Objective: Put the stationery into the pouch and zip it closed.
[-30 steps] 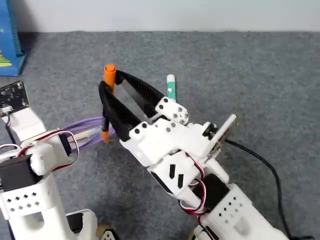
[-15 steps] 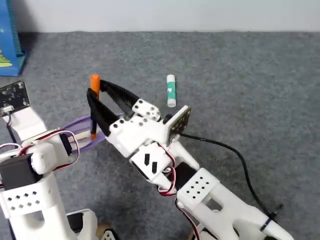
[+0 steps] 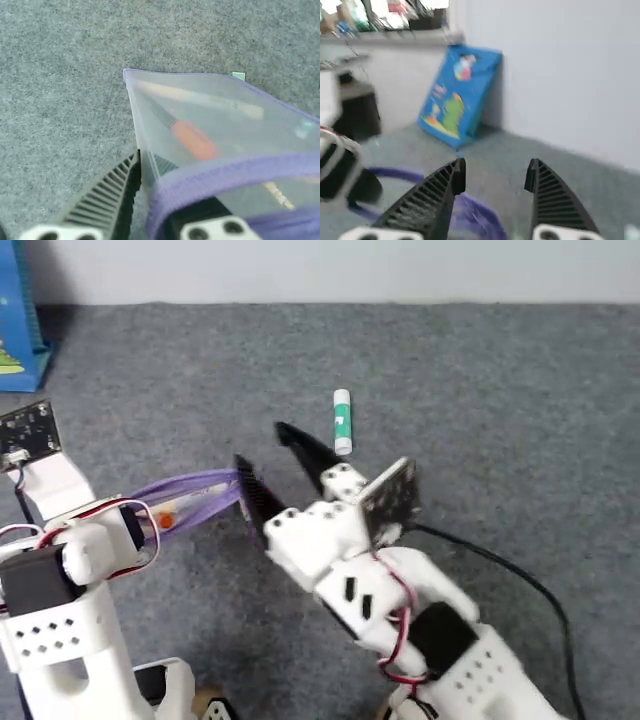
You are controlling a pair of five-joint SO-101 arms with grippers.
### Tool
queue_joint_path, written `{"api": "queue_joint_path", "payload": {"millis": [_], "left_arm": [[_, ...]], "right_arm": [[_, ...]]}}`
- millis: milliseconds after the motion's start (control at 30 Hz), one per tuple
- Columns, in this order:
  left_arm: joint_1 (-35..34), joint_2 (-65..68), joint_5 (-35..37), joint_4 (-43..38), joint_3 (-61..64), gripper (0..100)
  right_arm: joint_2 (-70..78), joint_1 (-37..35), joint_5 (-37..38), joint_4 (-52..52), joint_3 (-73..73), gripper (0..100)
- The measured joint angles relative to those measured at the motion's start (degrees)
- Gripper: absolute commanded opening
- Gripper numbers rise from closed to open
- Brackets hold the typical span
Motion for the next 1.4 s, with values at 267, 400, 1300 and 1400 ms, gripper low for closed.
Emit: {"api": "queue_joint_path", "payload": {"millis": [267, 400, 1300, 1400], "left_arm": [[-6.07, 0.09, 0.0, 0.7, -1.93, 1], [-10.46, 0.09, -0.88, 0.7, -3.25, 1], [-11.34, 0.09, -2.11, 0.7, -2.64, 1], [-11.34, 0.09, -2.11, 0.7, -2.64, 1]], "right_arm": [[9.58, 6.24, -0.26, 25.49, -3.08, 19.8], [19.52, 6.15, -0.26, 26.55, -3.08, 19.8], [70.24, 3.25, 6.68, 10.99, -15.91, 1.2], [70.24, 3.34, 8.44, 13.89, -16.79, 0.8]]}}
